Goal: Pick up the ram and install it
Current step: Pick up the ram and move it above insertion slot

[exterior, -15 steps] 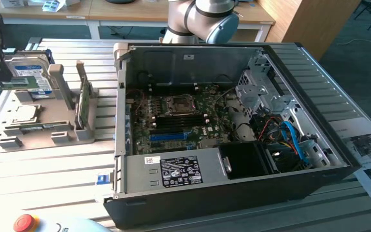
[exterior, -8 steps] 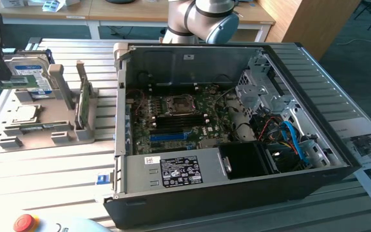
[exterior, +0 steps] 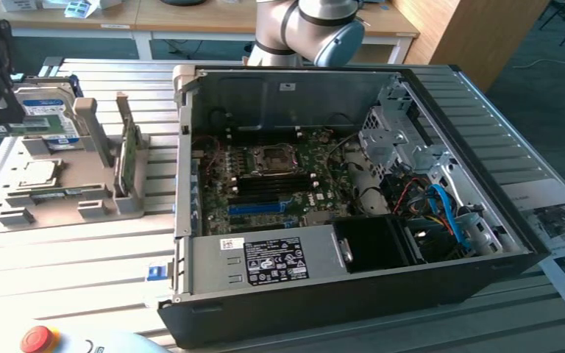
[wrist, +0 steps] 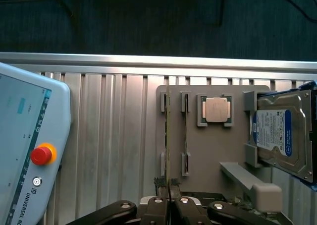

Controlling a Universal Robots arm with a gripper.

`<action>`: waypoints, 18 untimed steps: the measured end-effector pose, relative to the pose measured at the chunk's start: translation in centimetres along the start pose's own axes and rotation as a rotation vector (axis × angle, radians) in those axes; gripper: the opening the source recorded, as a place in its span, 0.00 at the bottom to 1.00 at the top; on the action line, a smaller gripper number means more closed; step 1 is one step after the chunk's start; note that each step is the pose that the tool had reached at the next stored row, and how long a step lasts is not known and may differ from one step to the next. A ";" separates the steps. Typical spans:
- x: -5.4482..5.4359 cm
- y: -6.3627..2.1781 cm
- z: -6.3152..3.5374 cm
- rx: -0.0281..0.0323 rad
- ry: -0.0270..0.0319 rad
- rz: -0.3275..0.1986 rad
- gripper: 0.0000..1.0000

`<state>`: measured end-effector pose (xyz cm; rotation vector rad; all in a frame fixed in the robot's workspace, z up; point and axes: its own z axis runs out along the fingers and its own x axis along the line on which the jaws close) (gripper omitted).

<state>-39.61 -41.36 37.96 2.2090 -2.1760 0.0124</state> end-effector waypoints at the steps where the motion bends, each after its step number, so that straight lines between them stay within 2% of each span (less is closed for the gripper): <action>1: 0.0 -0.14 0.00 -0.0001 -0.0001 0.000 0.12; 18: 0.5 -3.21 -0.05 -0.0026 -0.0001 0.000 0.12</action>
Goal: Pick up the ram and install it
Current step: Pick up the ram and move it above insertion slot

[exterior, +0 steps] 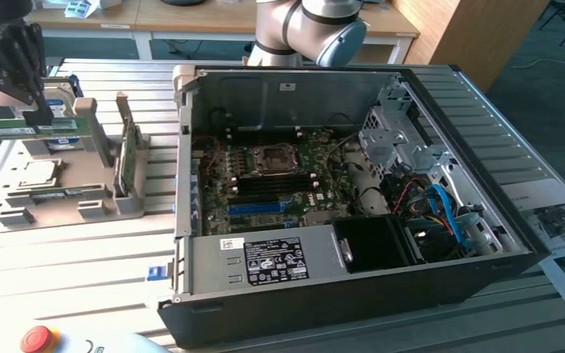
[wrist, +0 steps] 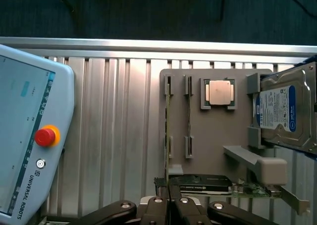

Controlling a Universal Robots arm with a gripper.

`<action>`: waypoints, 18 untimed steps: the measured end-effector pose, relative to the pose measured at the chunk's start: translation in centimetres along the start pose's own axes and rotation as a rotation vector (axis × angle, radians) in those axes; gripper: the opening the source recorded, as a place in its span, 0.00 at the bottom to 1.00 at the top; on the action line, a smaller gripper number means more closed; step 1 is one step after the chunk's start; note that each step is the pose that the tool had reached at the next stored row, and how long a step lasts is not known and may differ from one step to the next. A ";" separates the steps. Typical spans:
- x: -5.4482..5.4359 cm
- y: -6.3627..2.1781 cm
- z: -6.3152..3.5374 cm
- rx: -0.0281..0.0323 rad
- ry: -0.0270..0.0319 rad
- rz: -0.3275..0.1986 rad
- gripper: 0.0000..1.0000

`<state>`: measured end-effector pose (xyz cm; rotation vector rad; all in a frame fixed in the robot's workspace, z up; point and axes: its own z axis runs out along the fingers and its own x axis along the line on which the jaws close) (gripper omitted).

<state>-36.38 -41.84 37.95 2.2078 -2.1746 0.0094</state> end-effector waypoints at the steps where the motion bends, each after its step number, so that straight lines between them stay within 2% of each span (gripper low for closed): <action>1: 0.0 -0.23 0.00 -0.0002 -0.0001 0.000 0.12; 2: 0.1 -0.61 -0.01 -0.0007 0.0000 0.000 0.12; 4: 0.4 -2.86 -0.06 -0.0022 0.0000 0.000 0.12; 18: 0.8 -6.05 -0.13 -0.0037 0.0000 0.000 0.12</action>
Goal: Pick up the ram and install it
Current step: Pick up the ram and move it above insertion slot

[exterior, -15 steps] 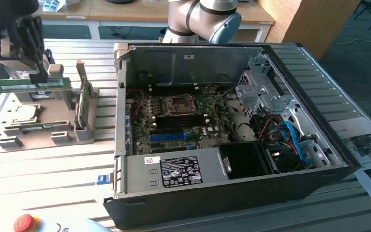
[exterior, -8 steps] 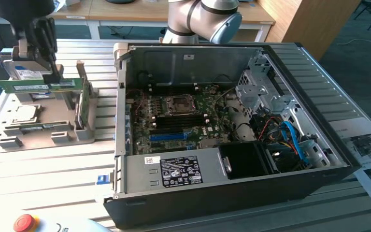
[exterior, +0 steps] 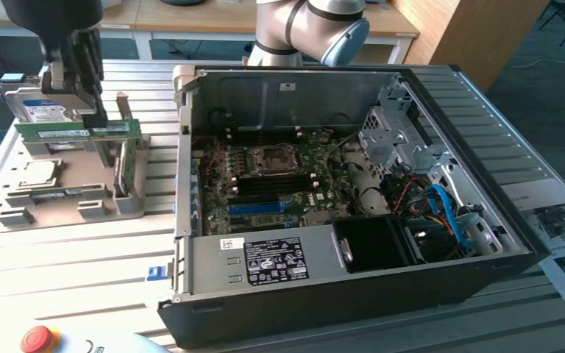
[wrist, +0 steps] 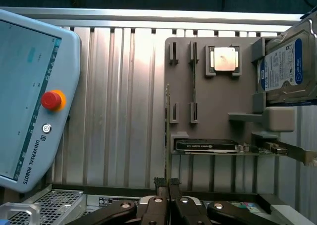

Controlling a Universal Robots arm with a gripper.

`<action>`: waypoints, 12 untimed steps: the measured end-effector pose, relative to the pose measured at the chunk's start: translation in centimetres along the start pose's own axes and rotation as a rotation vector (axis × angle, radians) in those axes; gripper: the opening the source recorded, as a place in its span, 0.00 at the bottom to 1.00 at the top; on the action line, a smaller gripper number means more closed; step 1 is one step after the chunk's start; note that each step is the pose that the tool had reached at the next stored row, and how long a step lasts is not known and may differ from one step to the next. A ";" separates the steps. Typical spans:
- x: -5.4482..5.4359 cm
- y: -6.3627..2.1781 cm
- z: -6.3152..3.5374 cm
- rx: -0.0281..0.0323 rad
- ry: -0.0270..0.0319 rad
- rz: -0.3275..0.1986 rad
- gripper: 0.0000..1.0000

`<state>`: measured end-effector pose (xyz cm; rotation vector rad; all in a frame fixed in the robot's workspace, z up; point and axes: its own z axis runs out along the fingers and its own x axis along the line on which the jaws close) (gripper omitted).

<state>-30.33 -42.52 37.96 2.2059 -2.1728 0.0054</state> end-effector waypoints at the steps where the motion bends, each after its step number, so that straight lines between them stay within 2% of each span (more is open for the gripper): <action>1: 0.0 -0.22 0.00 0.0000 -0.0001 0.000 0.12; 12: 0.3 -2.66 -0.07 -0.0008 0.0000 0.000 0.12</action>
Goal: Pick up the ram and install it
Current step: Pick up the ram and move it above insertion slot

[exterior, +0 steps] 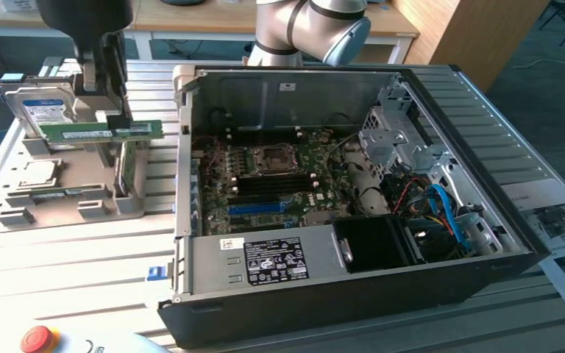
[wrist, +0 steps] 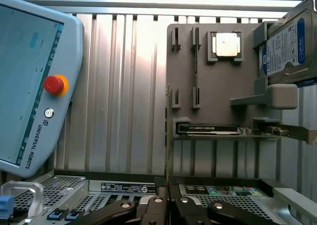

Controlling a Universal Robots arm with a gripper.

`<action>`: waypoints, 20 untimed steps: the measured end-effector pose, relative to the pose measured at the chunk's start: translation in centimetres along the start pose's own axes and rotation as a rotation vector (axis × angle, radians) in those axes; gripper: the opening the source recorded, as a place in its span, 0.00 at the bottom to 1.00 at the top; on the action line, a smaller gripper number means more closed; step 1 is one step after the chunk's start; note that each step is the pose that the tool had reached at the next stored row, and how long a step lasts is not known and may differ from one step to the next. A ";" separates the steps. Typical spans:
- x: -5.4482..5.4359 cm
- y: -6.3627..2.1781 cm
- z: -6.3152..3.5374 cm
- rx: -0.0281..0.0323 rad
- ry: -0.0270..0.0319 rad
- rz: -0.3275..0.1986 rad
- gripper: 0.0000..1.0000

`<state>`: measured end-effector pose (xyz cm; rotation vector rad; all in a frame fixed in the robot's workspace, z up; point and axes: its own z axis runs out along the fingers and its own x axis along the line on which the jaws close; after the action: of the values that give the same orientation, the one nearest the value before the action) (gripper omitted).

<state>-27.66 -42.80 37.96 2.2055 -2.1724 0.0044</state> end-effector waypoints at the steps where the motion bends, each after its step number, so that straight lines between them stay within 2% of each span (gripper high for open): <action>1: 0.0 -0.22 0.00 0.0000 -0.0001 0.000 0.12; 20: 0.4 -4.41 -0.12 -0.0006 0.0000 0.000 0.12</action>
<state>-23.25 -43.16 37.96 2.2053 -2.1720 0.0038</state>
